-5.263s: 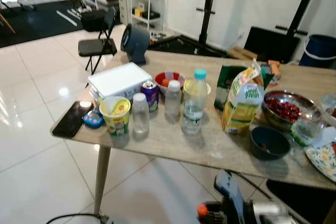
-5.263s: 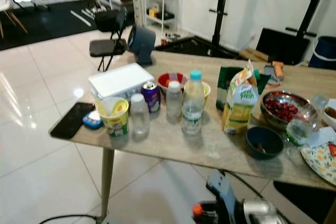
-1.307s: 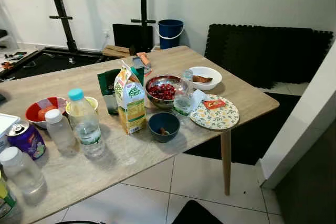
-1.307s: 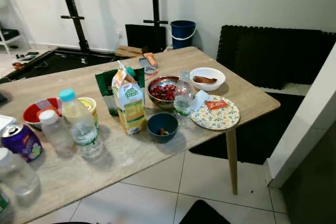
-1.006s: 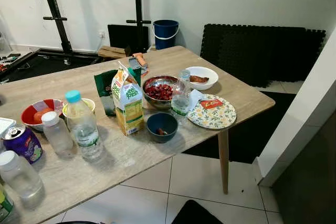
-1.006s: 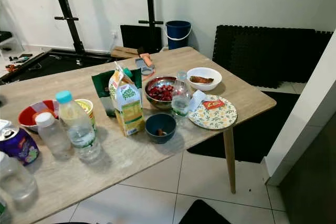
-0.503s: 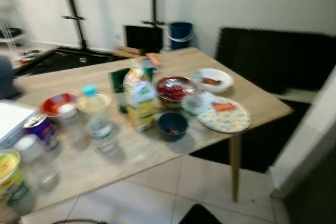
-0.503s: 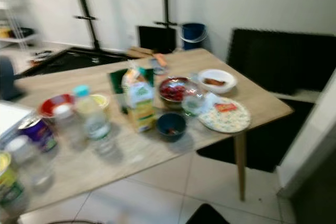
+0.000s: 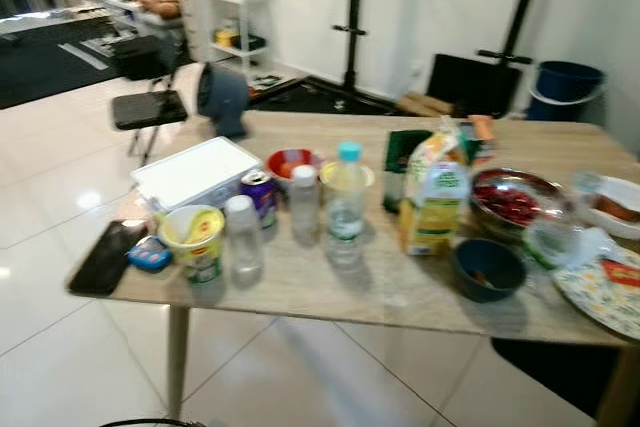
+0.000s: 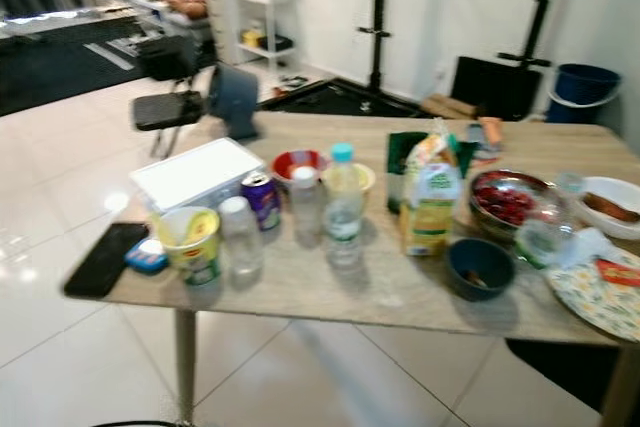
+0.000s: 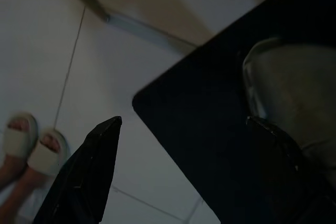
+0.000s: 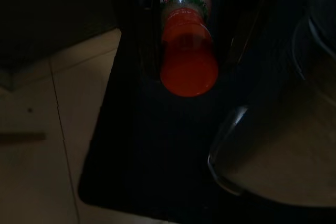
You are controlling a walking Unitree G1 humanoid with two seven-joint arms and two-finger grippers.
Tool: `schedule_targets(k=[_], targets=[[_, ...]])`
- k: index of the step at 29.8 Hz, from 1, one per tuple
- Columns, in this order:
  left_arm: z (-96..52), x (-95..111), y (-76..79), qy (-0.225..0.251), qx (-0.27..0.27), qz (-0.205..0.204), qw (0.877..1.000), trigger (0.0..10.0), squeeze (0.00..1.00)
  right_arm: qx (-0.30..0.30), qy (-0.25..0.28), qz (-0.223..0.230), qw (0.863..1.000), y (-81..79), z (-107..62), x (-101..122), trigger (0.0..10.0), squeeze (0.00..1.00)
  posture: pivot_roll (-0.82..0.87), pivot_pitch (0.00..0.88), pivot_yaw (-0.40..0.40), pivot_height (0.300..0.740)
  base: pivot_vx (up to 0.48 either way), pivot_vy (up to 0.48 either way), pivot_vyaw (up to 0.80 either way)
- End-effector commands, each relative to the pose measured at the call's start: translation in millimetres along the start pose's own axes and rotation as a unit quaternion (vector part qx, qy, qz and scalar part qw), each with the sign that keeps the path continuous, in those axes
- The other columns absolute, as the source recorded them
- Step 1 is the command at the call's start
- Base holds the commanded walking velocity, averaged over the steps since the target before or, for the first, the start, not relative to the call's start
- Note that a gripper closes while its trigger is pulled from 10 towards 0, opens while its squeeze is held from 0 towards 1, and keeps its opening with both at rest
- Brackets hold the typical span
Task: Restocking fridge
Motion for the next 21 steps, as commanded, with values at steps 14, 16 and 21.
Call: schedule_targets(k=[14,16,21], targets=[[-0.4,-6.4,4.4,-0.011,-0.007,-0.002,1.0,10.0,0.0,-0.007,-0.005,0.003,1.0,8.5,-1.0,-2.4,10.0,0.0,-0.02,0.0,-0.001,0.74,0.0,0.0,0.8],[-0.4,-6.3,4.3,-0.011,-0.007,-0.001,1.0,10.0,0.0,-0.008,-0.005,0.003,1.0,8.9,-1.1,-2.5,10.0,0.0,-0.02,0.0,-0.001,0.74,0.0,0.0,0.8],[-0.4,-5.8,4.4,-0.01,-0.007,-0.001,1.0,10.0,0.0,-0.008,-0.006,0.002,1.0,9.7,-1.2,-3.0,10.0,0.0,-0.02,0.0,-0.001,0.74,0.0,0.0,0.8]])
Point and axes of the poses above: a point about 5 cm out from each wrist's last joint towards the gripper, its own z axis pointing out of the wrist towards the gripper, its own x axis along the axis of the wrist's last joint, y = z × x, the point moved 6 cm from there along z, pointing out of the wrist towards the gripper, and after that the axes turned 10 degrees about z, right-handed, at the moved point
